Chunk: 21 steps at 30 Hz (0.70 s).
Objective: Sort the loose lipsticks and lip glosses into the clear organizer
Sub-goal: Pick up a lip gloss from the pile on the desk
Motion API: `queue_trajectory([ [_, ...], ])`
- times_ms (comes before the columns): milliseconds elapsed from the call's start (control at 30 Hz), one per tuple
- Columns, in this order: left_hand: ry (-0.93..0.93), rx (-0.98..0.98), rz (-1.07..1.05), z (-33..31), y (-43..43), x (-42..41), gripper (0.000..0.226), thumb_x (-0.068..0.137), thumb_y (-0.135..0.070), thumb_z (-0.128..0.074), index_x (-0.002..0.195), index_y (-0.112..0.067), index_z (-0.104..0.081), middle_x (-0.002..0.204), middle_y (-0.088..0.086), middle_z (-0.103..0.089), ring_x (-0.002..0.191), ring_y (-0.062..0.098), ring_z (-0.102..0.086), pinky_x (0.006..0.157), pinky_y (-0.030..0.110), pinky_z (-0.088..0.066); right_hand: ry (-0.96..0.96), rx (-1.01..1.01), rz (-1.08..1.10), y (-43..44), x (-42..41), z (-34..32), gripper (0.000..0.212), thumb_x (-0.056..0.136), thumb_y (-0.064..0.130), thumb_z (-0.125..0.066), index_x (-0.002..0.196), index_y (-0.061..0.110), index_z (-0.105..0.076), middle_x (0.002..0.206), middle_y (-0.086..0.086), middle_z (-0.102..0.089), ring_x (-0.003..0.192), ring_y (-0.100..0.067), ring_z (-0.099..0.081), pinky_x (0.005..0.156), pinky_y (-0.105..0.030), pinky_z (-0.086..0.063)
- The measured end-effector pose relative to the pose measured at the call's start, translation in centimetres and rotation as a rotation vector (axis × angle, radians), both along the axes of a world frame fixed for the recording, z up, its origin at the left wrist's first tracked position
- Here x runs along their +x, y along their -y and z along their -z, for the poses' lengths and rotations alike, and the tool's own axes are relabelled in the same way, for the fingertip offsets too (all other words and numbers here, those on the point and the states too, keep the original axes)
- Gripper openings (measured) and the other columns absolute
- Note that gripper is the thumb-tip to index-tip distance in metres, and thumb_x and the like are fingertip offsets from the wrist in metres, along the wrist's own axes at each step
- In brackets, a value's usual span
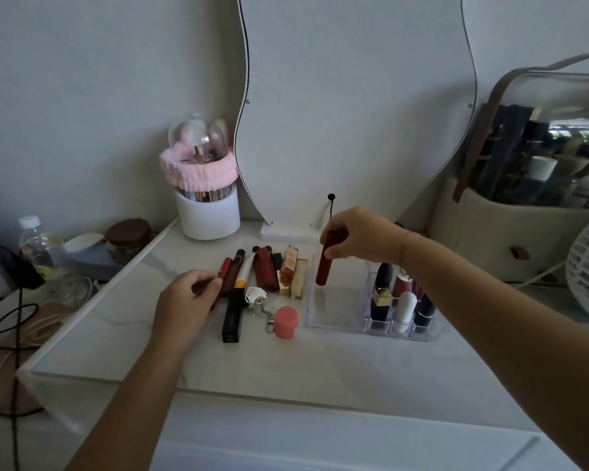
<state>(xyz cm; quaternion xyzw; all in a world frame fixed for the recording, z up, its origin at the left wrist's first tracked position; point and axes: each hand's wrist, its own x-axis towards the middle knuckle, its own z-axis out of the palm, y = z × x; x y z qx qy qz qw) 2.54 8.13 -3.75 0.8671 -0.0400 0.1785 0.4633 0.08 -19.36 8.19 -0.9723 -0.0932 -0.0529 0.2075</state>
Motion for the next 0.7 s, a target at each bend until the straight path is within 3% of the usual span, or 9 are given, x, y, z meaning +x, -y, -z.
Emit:
queue_trajectory([
  [267,-0.008,-0.003,0.012,0.02,0.04,-0.01,0.017,0.088,-0.025,-0.061,0.101,-0.018,-0.069,0.097,-0.003,-0.067,0.091,0.014,-0.06,0.076,0.025,-0.044,-0.025,-0.043,-0.019,-0.32,0.42,0.66,0.029,0.079,0.022,-0.07,0.106,0.013,-0.067,0.099,-0.004,-0.068,0.087,-0.017,-0.062,0.085,-0.03,-0.053],
  [700,-0.006,0.027,0.019,0.28,-0.03,0.24,0.015,0.084,-0.02,-0.067,0.098,-0.019,-0.07,0.097,-0.003,-0.068,0.089,0.012,-0.06,0.072,0.024,-0.044,-0.014,0.019,-0.014,-0.29,0.14,0.65,0.032,0.08,0.023,-0.07,0.11,0.013,-0.065,0.101,-0.003,-0.068,0.089,-0.016,-0.062,0.085,-0.026,-0.052],
])
